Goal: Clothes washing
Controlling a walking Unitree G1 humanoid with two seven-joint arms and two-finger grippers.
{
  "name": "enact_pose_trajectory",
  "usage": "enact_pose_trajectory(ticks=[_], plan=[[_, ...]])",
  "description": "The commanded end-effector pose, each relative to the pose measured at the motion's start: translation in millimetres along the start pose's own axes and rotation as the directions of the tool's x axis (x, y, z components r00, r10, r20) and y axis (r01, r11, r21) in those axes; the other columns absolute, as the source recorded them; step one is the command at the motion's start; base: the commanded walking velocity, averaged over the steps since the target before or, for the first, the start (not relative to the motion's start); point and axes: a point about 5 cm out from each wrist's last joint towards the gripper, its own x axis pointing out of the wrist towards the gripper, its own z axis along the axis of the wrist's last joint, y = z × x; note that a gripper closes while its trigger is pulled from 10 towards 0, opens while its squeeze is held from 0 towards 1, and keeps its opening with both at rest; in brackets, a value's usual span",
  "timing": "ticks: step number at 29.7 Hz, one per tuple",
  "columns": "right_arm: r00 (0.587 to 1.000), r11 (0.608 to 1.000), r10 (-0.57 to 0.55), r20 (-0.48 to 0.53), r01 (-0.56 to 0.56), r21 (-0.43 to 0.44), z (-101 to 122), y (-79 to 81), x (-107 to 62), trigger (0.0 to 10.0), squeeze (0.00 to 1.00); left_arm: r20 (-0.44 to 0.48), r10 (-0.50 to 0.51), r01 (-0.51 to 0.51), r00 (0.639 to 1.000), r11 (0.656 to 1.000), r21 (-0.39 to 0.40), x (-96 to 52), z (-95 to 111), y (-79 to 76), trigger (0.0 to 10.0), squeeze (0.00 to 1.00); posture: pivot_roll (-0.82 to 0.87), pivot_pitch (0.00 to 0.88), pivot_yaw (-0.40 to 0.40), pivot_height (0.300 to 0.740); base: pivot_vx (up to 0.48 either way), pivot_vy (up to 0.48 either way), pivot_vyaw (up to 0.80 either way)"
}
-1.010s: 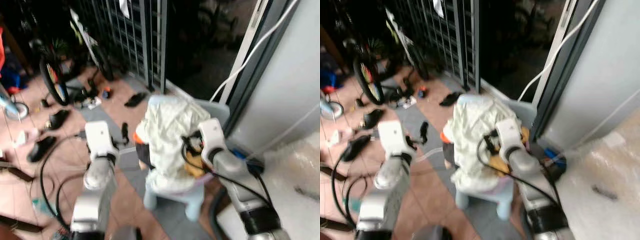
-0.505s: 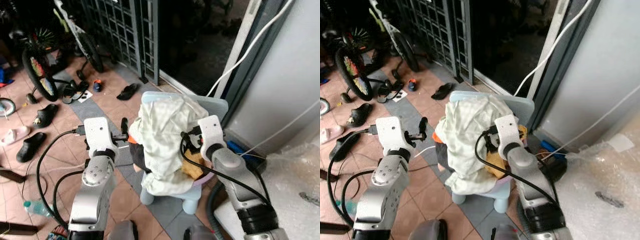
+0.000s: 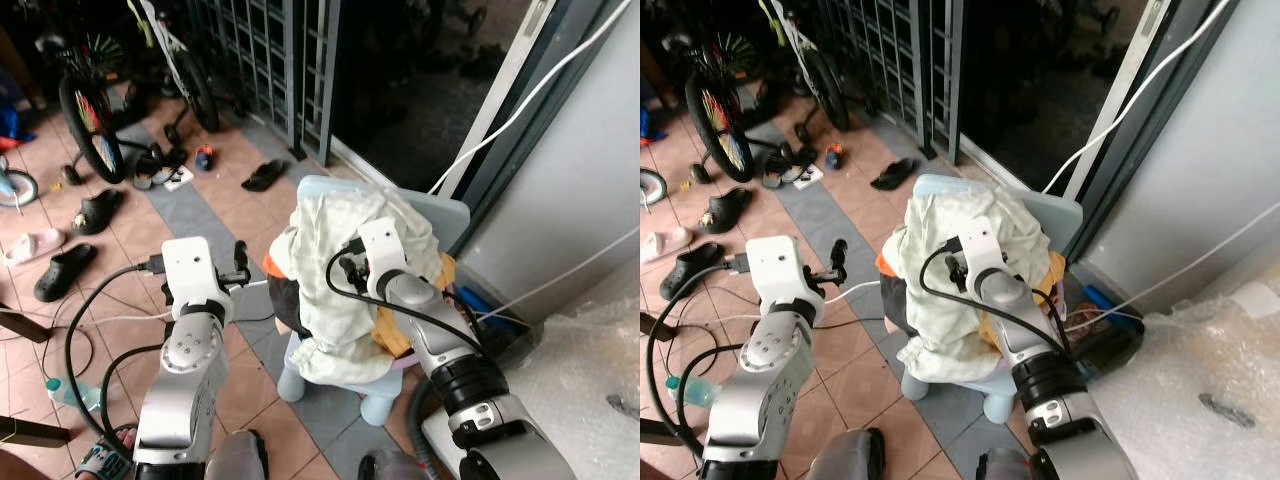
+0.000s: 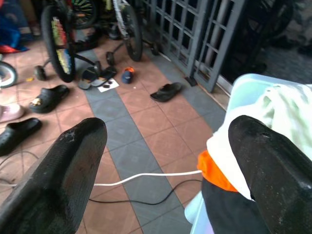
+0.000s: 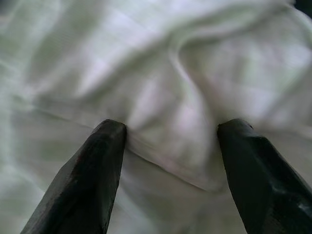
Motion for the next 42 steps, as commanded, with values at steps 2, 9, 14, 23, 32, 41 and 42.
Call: enact_pose_trajectory(ticks=[2,9,14,23,32,41,42], plan=[[0.999,0.999,-0.039,-0.035,0.037,-0.037,-7,-1.1,3.0,10.0,0.00,0.016,0.009,-0.008,1.000,0.999,-0.045,-3.1,3,-5.8,10.0,0.00,0.07,0.119,-0.042,0.740,0.000,0.000,0.00],[0.996,0.999,0.027,-0.084,-0.024,0.028,-14,12.6,8.5,0.0,0.00,0.020,0.003,-0.002,1.000,0.999,-0.043,-1.2,5,-10.2,10.0,0.00,0.06,0.132,-0.064,0.740,0.000,0.000,0.00],[0.993,0.997,0.066,-0.093,-0.062,0.044,-17,13.6,8.8,0.0,0.00,0.019,0.031,-0.029,0.999,0.997,-0.076,-1.1,4,-12.5,10.0,0.00,0.05,0.136,-0.089,0.740,0.000,0.000,0.00],[0.992,0.991,0.090,-0.085,-0.081,0.103,-17,14.3,8.4,0.0,0.00,0.072,-0.002,0.009,0.997,0.996,-0.088,-4.6,10,-18.2,10.0,0.00,0.04,0.134,-0.109,0.740,0.000,0.000,0.00],[0.995,0.990,0.074,-0.066,-0.065,0.123,-13,6.3,7.5,0.0,0.00,0.049,-0.046,0.051,0.998,0.993,-0.102,-2.1,5,-28.8,10.0,0.00,0.00,0.132,-0.094,0.740,0.000,0.000,0.00],[0.996,0.990,0.051,0.070,-0.060,0.128,7,9.2,-2.8,0.0,0.00,0.060,-0.068,0.074,0.996,0.990,-0.116,-0.2,5,-30.5,10.0,0.00,-0.01,0.121,-0.092,0.740,0.000,0.000,0.00],[0.995,0.990,0.057,0.085,-0.068,0.126,8,10.0,-4.0,0.0,0.00,0.063,-0.073,0.080,0.995,0.990,-0.115,0.4,6,-31.5,10.0,0.00,-0.01,0.120,-0.092,0.740,0.000,0.000,0.00]])
